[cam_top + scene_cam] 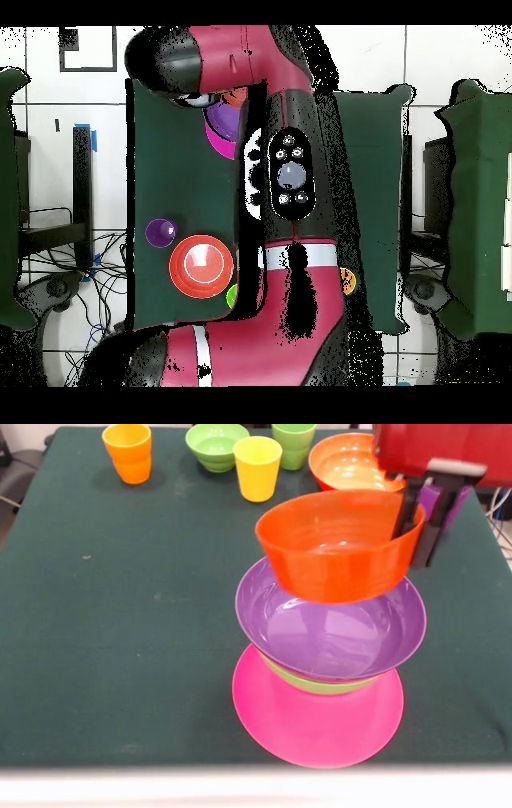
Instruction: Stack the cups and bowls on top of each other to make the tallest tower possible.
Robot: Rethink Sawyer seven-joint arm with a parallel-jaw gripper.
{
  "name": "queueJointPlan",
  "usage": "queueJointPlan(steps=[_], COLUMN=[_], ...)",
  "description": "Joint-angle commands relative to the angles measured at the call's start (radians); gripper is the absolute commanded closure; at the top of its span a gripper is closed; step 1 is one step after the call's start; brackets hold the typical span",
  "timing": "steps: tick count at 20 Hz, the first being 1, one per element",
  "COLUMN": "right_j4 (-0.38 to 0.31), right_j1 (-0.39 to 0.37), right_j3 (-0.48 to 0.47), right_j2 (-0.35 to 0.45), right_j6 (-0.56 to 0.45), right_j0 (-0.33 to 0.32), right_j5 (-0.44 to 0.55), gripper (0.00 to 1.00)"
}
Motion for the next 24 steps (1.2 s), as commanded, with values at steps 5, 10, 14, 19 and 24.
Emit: queueJointPlan(steps=[5,10,14,19,24], right_j4=[-0.017,0.001,0.013,0.029,0.045], right_j1=[0.077,0.086,0.087,0.08,0.072], right_j3=[-0.026,0.001,0.011,0.028,0.023], right_j2=[-0.082,-0.107,-0.126,-0.153,-0.181], right_j6=[0.134,0.166,0.173,0.182,0.182], right_j0=[0.032,0.051,0.064,0.083,0.102], right_j5=[0.105,0.062,0.045,0.035,0.045], gripper=[1.0,1.0,1.0,1.0,1.0])
